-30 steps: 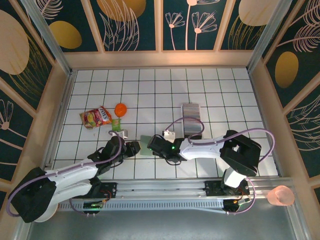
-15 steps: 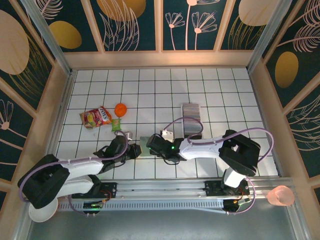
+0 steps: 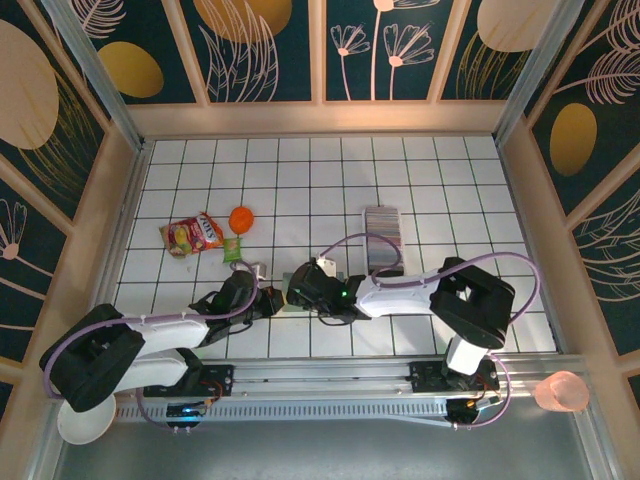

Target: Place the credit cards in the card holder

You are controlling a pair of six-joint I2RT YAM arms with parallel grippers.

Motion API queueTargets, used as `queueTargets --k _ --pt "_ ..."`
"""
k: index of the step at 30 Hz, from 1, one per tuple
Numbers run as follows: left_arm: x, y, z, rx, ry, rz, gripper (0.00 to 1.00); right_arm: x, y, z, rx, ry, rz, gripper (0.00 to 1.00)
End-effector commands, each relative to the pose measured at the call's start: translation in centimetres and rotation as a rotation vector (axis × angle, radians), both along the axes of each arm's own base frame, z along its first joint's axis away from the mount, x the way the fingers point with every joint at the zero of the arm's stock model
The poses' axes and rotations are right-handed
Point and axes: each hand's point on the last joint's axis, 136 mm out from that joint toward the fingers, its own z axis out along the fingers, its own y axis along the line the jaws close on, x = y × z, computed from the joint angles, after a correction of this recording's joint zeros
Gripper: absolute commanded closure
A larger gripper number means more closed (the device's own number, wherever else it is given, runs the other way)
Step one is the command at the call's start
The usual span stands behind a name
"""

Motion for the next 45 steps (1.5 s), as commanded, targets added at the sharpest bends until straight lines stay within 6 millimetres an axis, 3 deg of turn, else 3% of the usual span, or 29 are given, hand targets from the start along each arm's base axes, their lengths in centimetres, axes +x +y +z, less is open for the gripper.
queueTargets --k 1,15,19,25,33,37,39,43,45 --pt "-0.5 0.0 -0.2 -0.018 0.011 -0.002 1.0 0.3 0.8 -0.1 0.036 -0.005 0.012 0.44" --pt "-0.6 1.0 -0.8 -0.021 0.002 0.048 1.0 -0.5 4.1 2.7 0.323 0.038 0.052 0.45" --pt "-0.7 1.1 -1.1 -0.018 0.009 0.053 1.0 -0.2 4.8 5.0 0.347 -0.011 0.077 0.45" --pt "-0.7 1.2 -1.3 -0.009 0.01 0.059 1.0 -0.6 6.1 10.9 0.45 -0.146 0.175 0.45" --pt "-0.5 1.4 -1.4 0.005 0.004 0.069 1.0 -0.1 4.0 15.8 0.43 -0.273 0.16 0.45" --pt "-0.4 1.6 -1.1 -0.002 -0.012 0.078 1.0 1.4 0.3 15.2 0.266 -0.325 0.063 0.45" --pt "-0.2 1.7 -0.7 -0.008 -0.024 0.087 1.0 2.2 -2.3 13.5 0.182 -0.306 -0.008 0.48" --pt "-0.1 1.7 0.1 -0.014 -0.037 0.093 1.0 2.4 -5.0 10.0 0.103 -0.24 -0.028 0.57" --pt "0.0 1.7 0.6 -0.02 -0.043 0.092 0.85 2.5 -5.6 8.8 0.055 -0.227 -0.015 0.64"
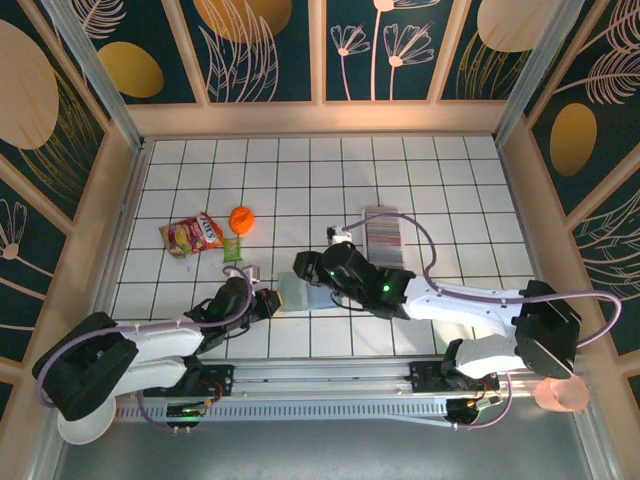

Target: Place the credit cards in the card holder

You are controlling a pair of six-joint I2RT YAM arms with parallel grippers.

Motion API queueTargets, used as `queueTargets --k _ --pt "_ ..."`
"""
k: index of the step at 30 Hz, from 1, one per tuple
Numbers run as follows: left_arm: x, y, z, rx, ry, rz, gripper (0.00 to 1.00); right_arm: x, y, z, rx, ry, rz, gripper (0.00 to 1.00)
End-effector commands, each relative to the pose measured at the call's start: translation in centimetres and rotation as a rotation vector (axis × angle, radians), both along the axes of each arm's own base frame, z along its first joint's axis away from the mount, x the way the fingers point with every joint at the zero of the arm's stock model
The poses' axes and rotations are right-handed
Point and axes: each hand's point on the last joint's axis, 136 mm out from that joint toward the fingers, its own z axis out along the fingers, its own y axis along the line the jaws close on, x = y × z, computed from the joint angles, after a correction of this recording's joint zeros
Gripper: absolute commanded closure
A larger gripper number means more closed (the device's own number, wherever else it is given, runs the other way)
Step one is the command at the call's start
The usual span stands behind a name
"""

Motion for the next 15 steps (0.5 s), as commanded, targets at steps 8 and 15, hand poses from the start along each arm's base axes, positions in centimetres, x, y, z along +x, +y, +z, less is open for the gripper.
queueTargets --k 8,15 --pt "1.4 2.5 3.5 0.098 -0.078 0.109 0.5 2.0 -2.4 2.8 -0.153 -0.228 0.158 0.58" --pt "3.2 2.1 6.8 0.189 -0.15 0.086 0.47 1.2 -4.9 10.4 -0.584 -0.824 0.546 0.47"
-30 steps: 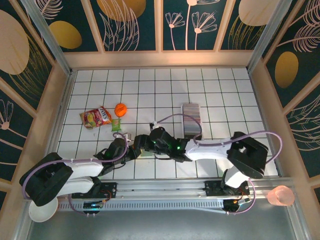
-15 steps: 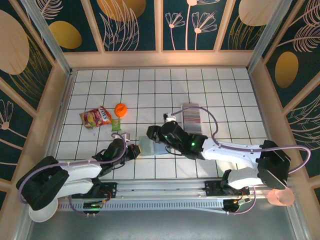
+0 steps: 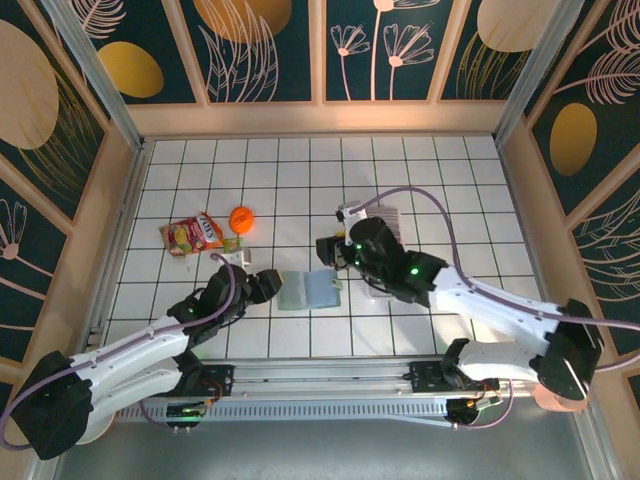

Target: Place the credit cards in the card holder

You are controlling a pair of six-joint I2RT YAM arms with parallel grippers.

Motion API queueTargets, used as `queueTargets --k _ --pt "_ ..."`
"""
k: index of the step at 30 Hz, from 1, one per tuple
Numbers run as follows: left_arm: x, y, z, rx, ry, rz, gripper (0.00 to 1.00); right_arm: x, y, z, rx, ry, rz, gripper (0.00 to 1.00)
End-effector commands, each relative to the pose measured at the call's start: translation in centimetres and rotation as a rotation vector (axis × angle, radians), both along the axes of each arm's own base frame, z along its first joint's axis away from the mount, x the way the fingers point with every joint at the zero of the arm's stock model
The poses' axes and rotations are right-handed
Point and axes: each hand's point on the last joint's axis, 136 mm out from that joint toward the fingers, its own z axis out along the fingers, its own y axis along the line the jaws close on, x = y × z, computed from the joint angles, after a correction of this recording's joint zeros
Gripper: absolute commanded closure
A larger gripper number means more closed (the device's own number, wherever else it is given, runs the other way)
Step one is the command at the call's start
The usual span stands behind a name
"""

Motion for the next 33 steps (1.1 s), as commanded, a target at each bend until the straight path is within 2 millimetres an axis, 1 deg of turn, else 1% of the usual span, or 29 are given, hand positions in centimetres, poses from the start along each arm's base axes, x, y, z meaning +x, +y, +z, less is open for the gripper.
queueTargets --k 1,2,3,5,6,7,8,10,12,13,15,16,17,18,19,23,27,31,33 --pt "0.5 0.6 0.2 0.108 -0.005 0.0 0.49 -2.3 -1.4 2.0 -0.394 -0.409 0.35 0.43" --pt "0.7 0.4 0.5 0.1 -0.009 -0.003 0.52 -2.8 -2.4 1.0 -0.519 -0.464 0.42 0.36" --pt "0.8 0.0 0.7 0.089 -0.016 -0.016 0.54 -2.6 -3.8 -0.3 -0.645 -0.485 0.467 0.33" --pt "1.0 -0.7 1.1 0.058 -0.028 -0.039 0.58 -1.3 -6.7 -2.4 -0.829 -0.457 0.512 0.33" --pt "1.0 -1.0 1.2 0.045 -0.029 -0.046 0.61 -0.3 -8.4 -3.1 -0.888 -0.418 0.496 0.29" --pt "1.0 -1.4 1.2 0.036 -0.028 -0.06 0.63 0.3 -9.5 -3.7 -0.911 -0.378 0.498 0.21" --pt "1.1 -1.8 1.1 0.026 -0.025 -0.075 0.65 0.9 -10.6 -4.1 -0.922 -0.353 0.512 0.02" --pt "1.0 -2.5 0.8 0.008 -0.007 -0.109 0.7 1.7 -11.9 -5.2 -0.958 -0.365 0.54 0.01" --pt "0.7 -3.3 0.2 -0.022 0.012 -0.144 0.75 2.3 -13.0 -7.1 -1.03 -0.397 0.58 0.01" --pt "0.6 -3.6 -0.1 -0.035 0.023 -0.155 0.76 2.6 -13.5 -7.9 -1.064 -0.401 0.586 0.01" --pt "0.4 -4.2 -0.6 -0.056 0.043 -0.18 0.77 2.8 -14.0 -9.4 -1.102 -0.397 0.623 0.01" --pt "0.2 -4.3 -1.0 -0.052 0.058 -0.187 0.78 2.8 -13.9 -10.0 -1.107 -0.396 0.644 0.01" --pt "0.3 -4.2 -1.3 -0.044 0.066 -0.186 0.8 2.8 -13.7 -10.6 -1.103 -0.39 0.66 0.01" --pt "0.3 -4.2 -1.6 -0.037 0.07 -0.182 0.84 3.2 -14.4 -11.0 -1.105 -0.363 0.648 0.01" --pt "0.3 -4.1 -1.8 -0.036 0.073 -0.178 0.87 3.2 -14.5 -11.5 -1.11 -0.359 0.657 0.01" --pt "0.1 -3.5 -2.8 -0.017 0.082 -0.161 0.9 3.2 -14.1 -13.2 -1.124 -0.362 0.691 0.01" --pt "0.1 -2.7 -3.2 0.023 0.072 -0.141 0.95 3.6 -13.8 -14.3 -1.155 -0.385 0.724 0.01" --pt "0.2 -1.6 -3.3 0.071 0.051 -0.116 0.97 4.3 -13.5 -14.9 -1.174 -0.405 0.718 0.01" --pt "0.1 -1.5 -3.2 0.07 0.053 -0.115 0.97 4.6 -13.7 -15.3 -1.197 -0.407 0.72 0.01"
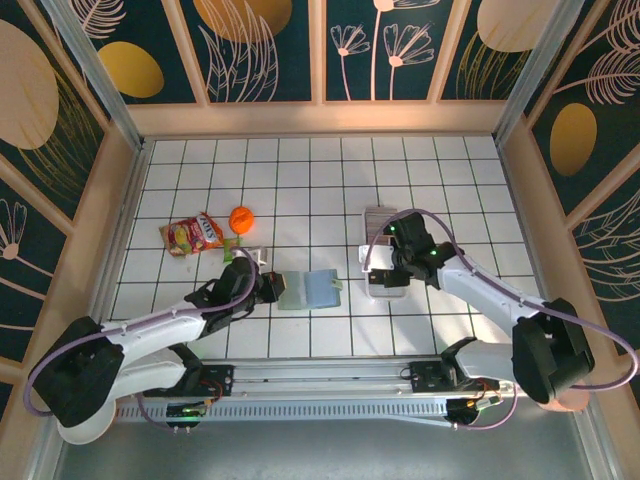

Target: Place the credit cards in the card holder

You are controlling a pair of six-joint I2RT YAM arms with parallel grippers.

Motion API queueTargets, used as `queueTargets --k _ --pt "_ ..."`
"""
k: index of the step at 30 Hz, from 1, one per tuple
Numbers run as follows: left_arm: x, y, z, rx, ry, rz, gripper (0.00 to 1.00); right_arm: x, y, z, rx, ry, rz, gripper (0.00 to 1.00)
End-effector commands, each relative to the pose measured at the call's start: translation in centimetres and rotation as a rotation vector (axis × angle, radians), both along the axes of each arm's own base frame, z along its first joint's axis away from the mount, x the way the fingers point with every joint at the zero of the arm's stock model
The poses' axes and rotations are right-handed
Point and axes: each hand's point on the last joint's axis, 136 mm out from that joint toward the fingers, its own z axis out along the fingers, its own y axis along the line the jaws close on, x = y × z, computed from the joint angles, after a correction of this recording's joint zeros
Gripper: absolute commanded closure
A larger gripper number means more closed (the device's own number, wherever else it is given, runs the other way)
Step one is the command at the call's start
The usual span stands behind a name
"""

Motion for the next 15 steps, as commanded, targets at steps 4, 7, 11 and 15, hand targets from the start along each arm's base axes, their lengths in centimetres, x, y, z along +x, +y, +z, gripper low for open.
queueTargets --k 4,7,11,15 --pt "-0.4 0.2 0.3 -0.027 -0.008 -0.001 0.97 -0.1 0.6 -1.1 -0.059 -0.015 0.078 0.01" --pt "-0.5 -0.1 0.4 -0.053 0.003 -0.003 0.97 -0.6 1.0 -1.3 -0.052 0.002 0.09 0.01" --pt "-0.6 -0.1 0.3 -0.059 0.009 -0.005 0.97 -0.7 1.1 -2.0 -0.062 0.006 0.096 0.01" --pt "-0.7 -0.4 -0.1 -0.059 0.024 -0.015 0.96 -0.4 1.2 -2.6 -0.086 -0.012 0.103 0.01"
